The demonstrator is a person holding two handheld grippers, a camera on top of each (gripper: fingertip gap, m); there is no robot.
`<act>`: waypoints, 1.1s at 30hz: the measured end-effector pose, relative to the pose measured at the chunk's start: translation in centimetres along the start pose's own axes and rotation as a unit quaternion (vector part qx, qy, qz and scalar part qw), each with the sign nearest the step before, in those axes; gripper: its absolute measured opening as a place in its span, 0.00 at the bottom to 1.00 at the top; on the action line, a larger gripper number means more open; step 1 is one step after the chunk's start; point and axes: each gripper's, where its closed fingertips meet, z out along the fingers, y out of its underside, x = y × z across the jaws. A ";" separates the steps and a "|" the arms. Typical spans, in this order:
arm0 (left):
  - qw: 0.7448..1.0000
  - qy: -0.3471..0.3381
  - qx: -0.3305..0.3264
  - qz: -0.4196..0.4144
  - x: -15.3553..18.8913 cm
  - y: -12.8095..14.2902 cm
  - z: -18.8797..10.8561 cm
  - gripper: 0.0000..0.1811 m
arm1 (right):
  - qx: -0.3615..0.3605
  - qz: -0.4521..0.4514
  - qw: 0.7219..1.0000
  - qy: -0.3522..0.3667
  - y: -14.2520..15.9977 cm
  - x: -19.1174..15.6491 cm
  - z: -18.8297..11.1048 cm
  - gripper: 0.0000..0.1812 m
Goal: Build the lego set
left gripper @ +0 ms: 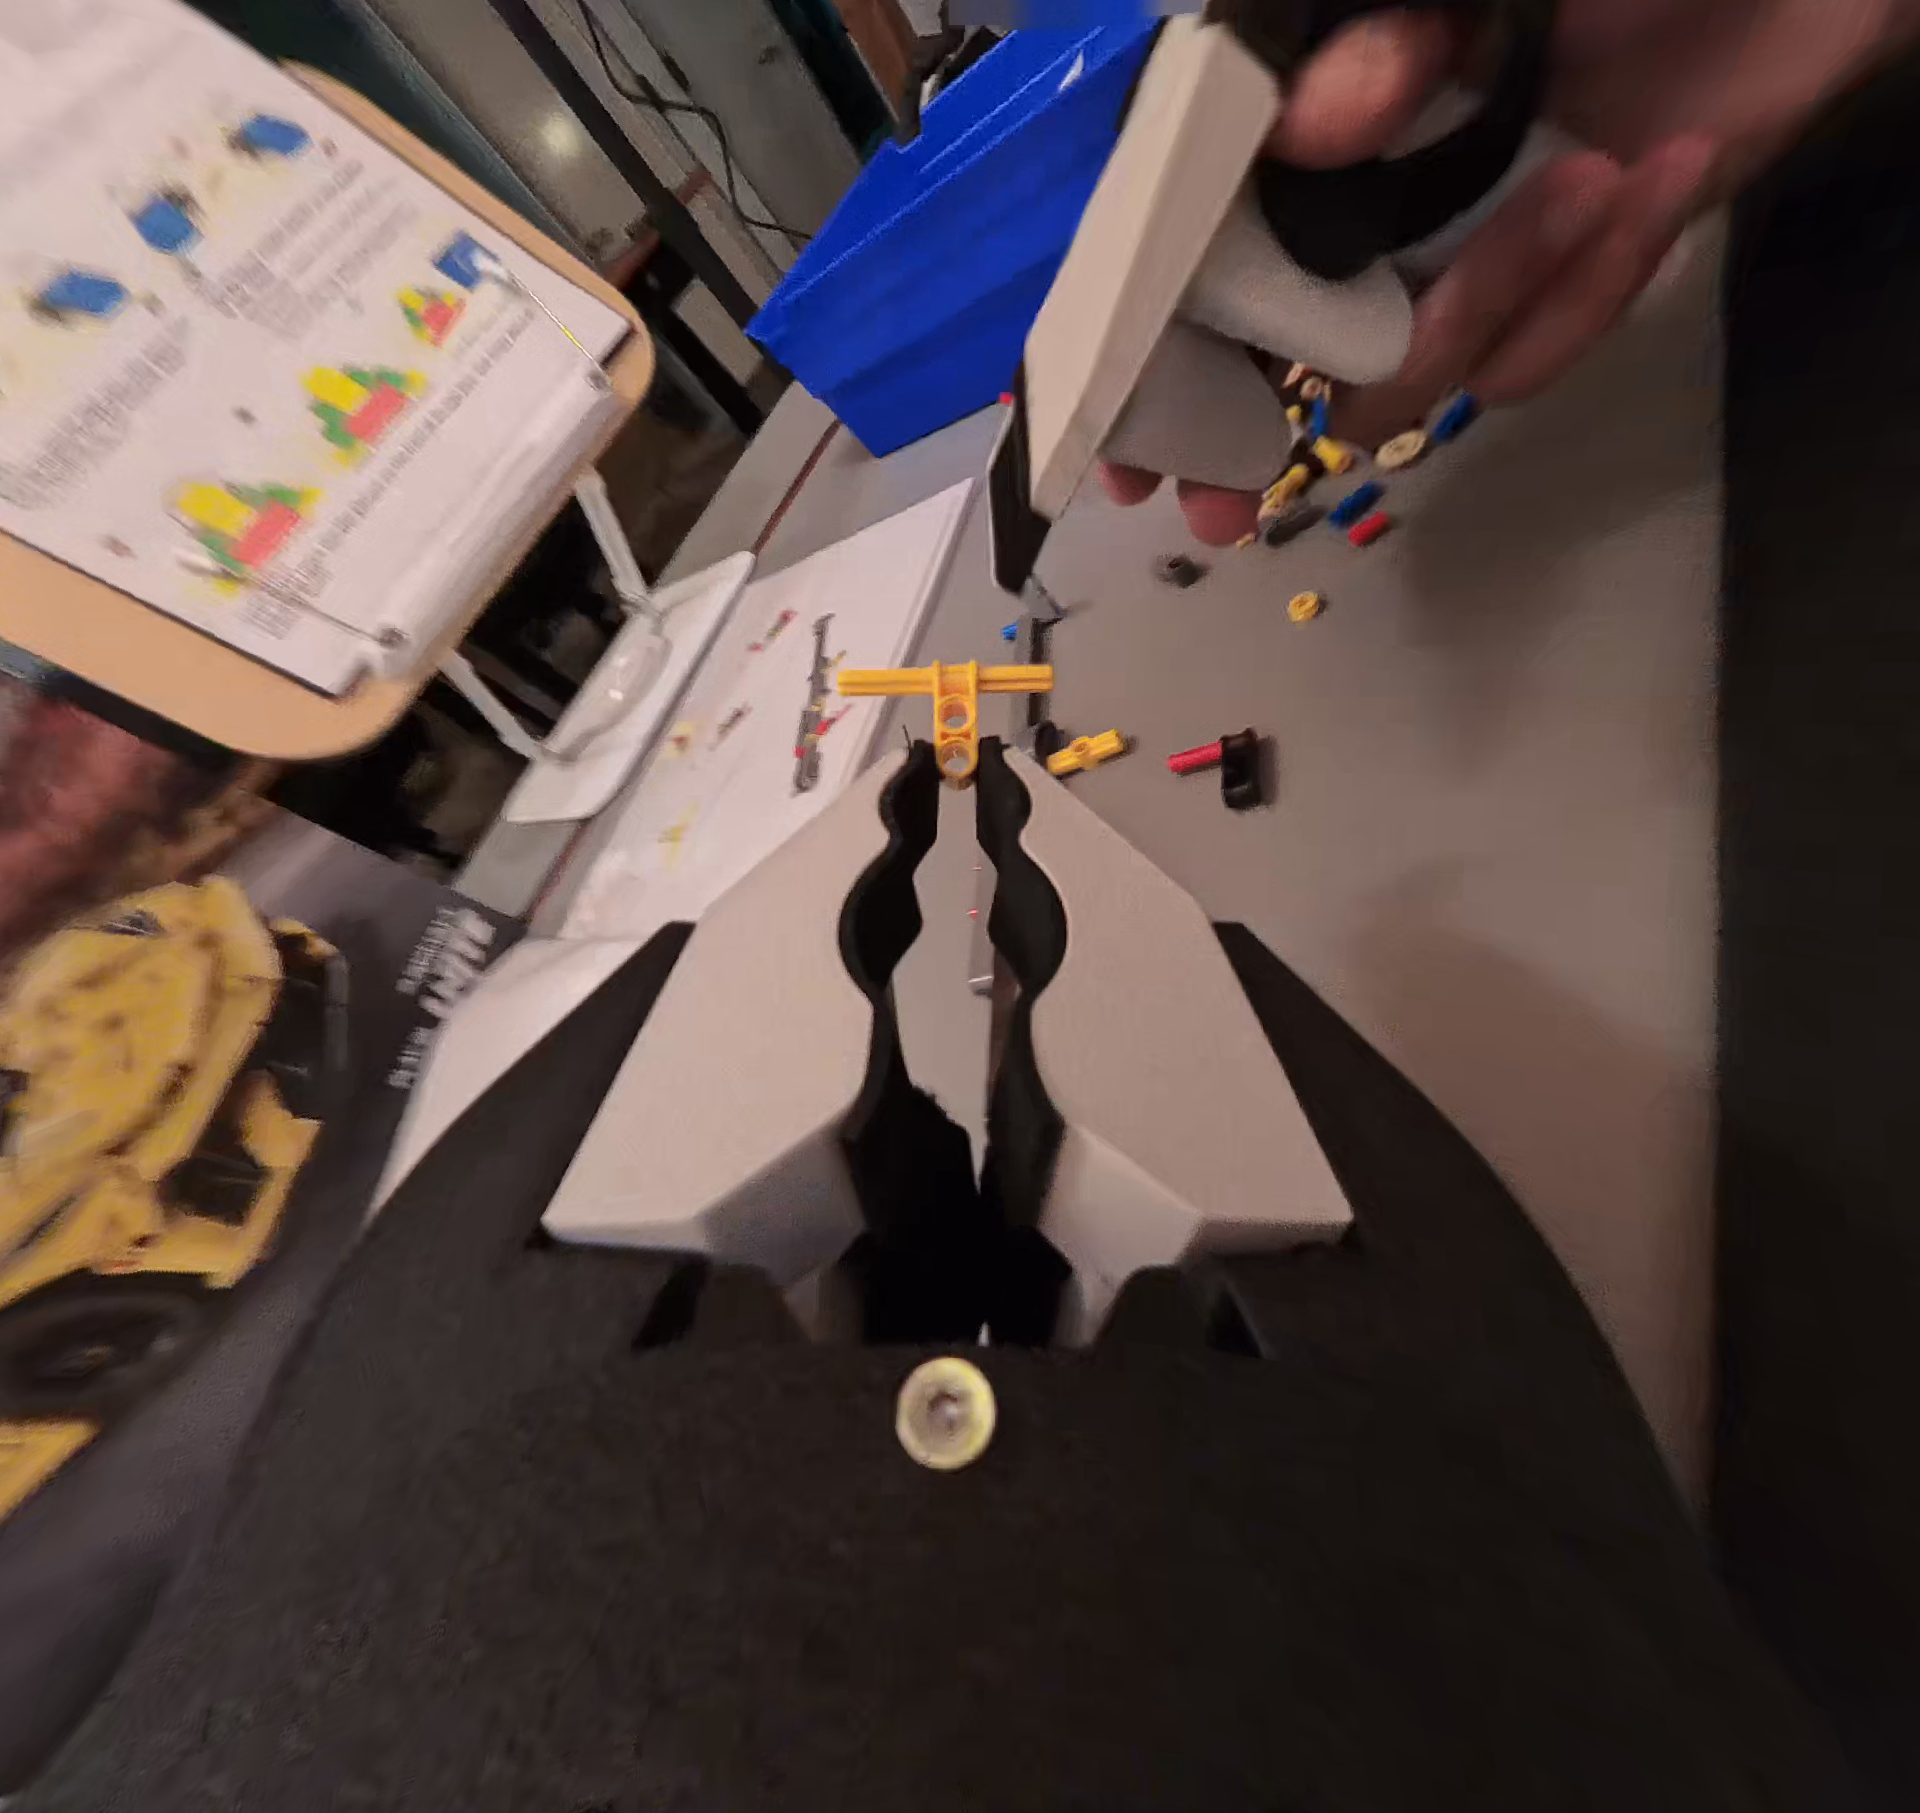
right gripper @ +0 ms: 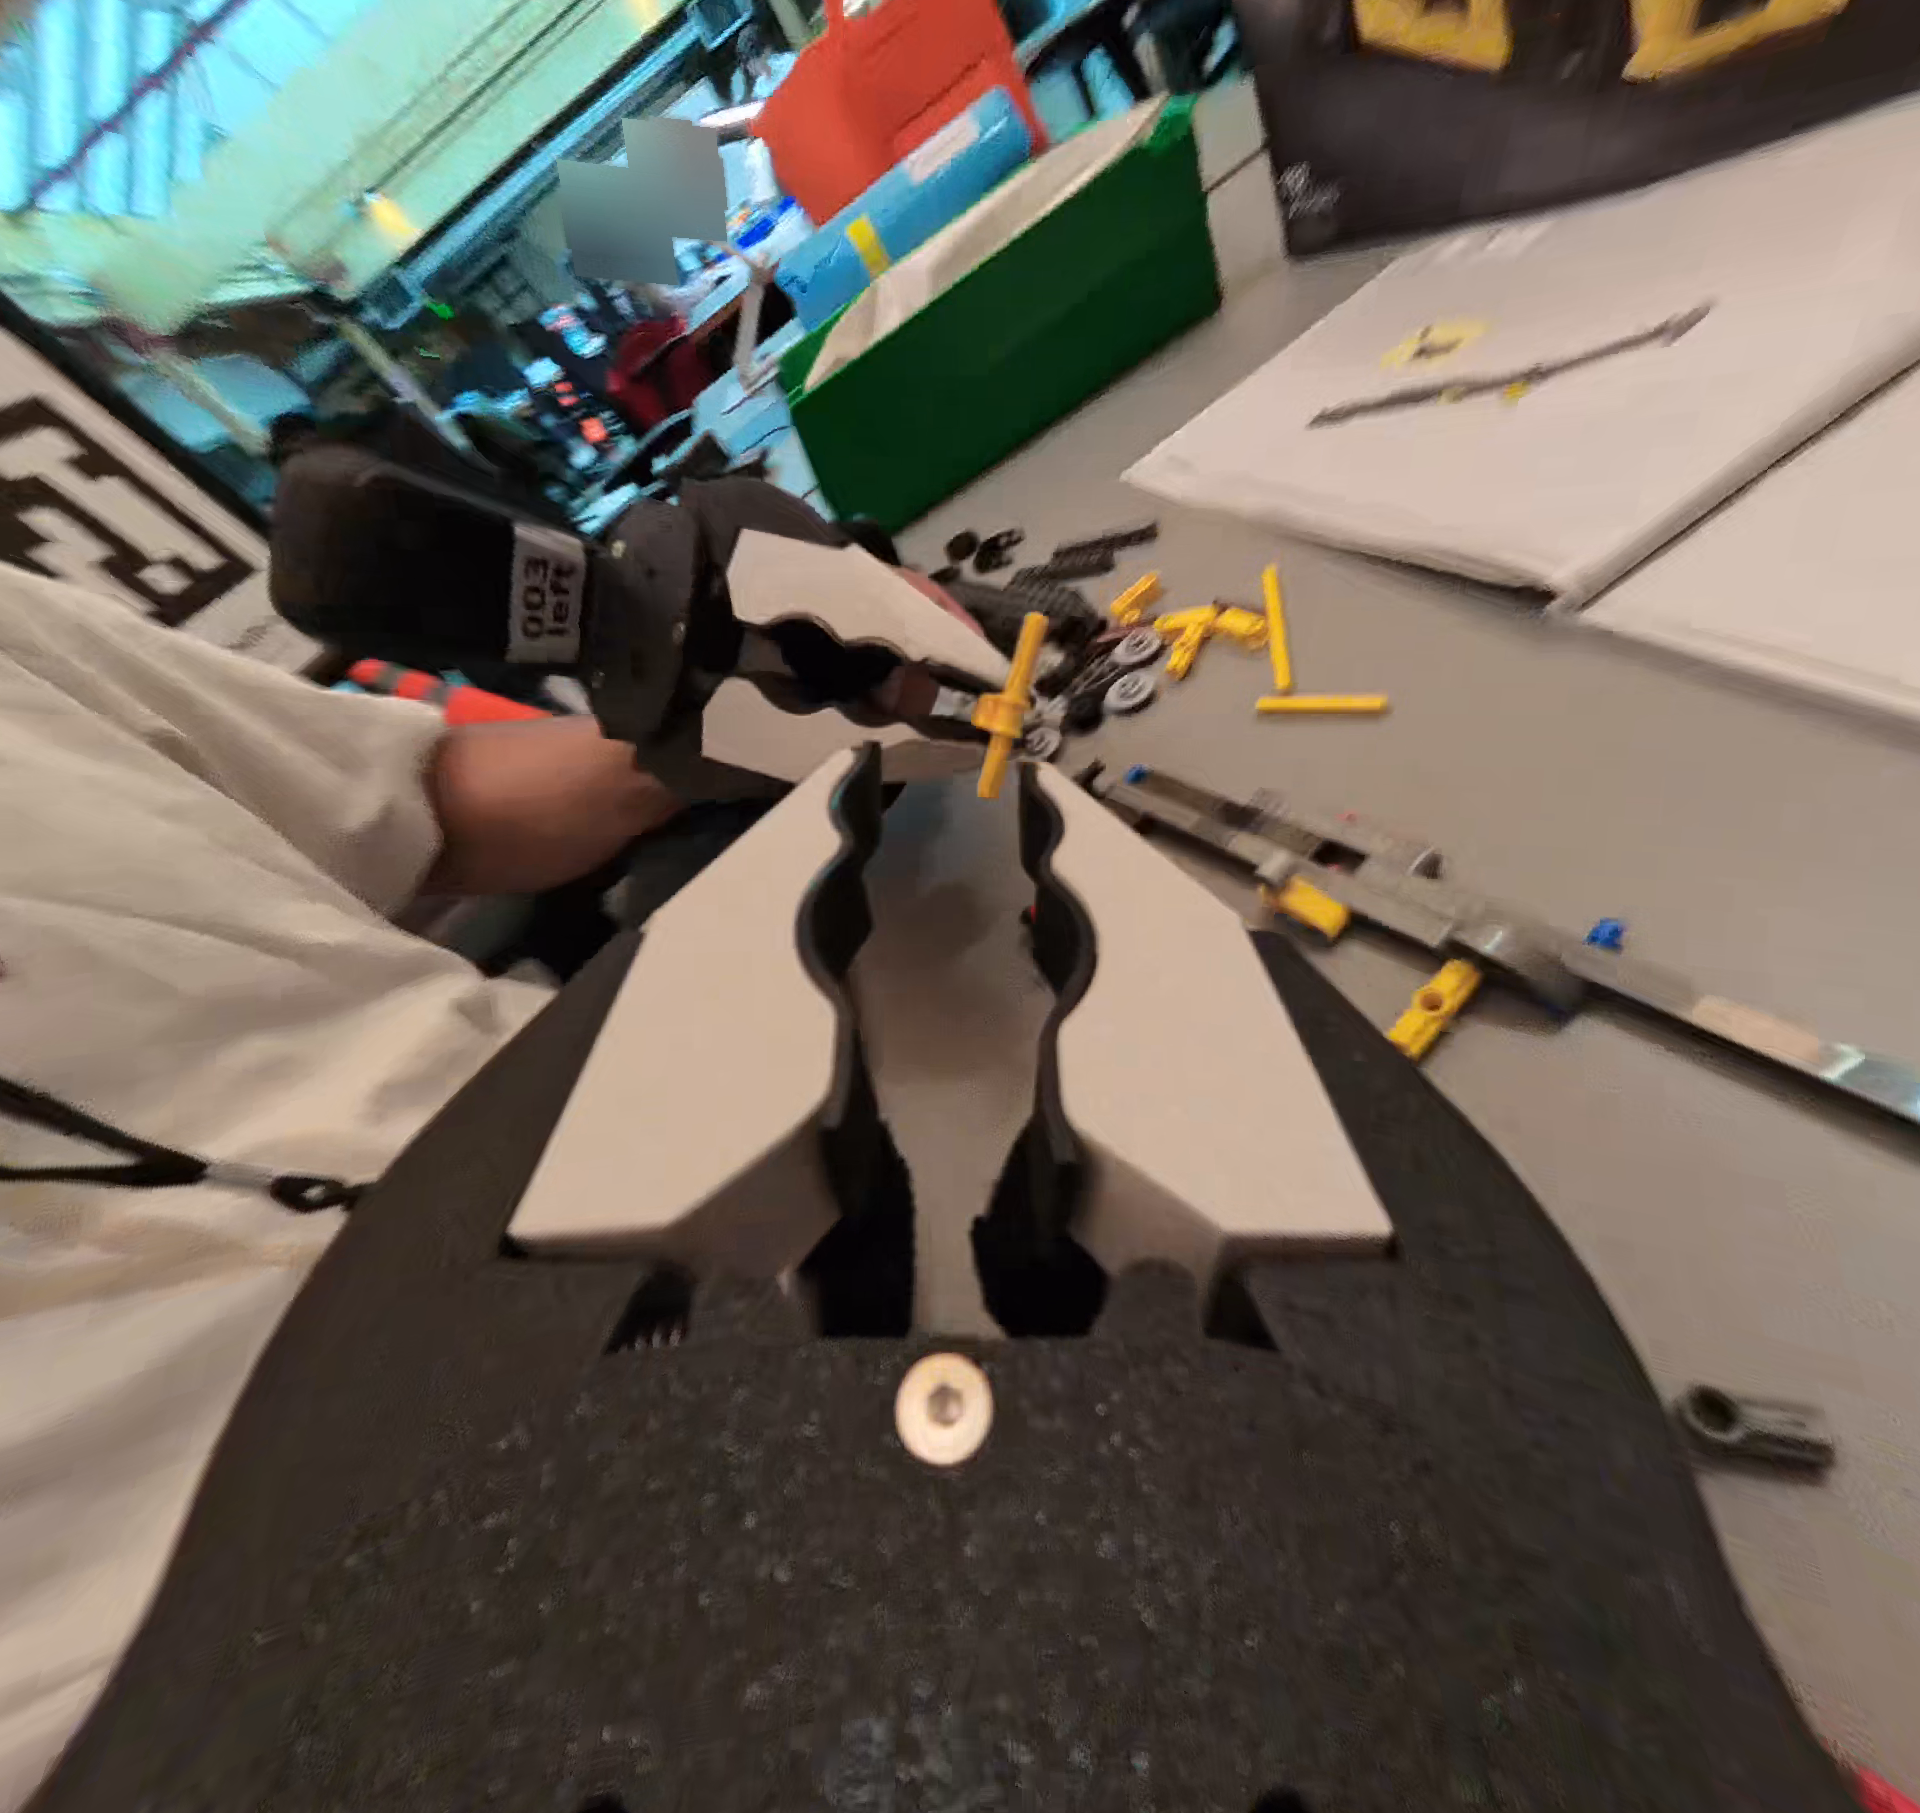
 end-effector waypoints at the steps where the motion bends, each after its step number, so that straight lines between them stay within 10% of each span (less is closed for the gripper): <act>1: 0.999 -0.005 0.003 0.031 0.3 -0.2 -0.1 0.03 | -0.020 0.013 0.999 -0.024 0.6 0.1 0.3 0.12; 19: 0.996 0.000 -0.008 0.092 2.1 -0.2 0.2 0.03 | -0.109 -0.019 0.993 -0.034 4.3 -0.4 2.6 0.01; 33: 0.997 0.023 -0.038 -0.058 1.8 0.5 0.9 0.03 | -0.087 -0.001 0.996 -0.029 4.2 0.3 2.6 0.01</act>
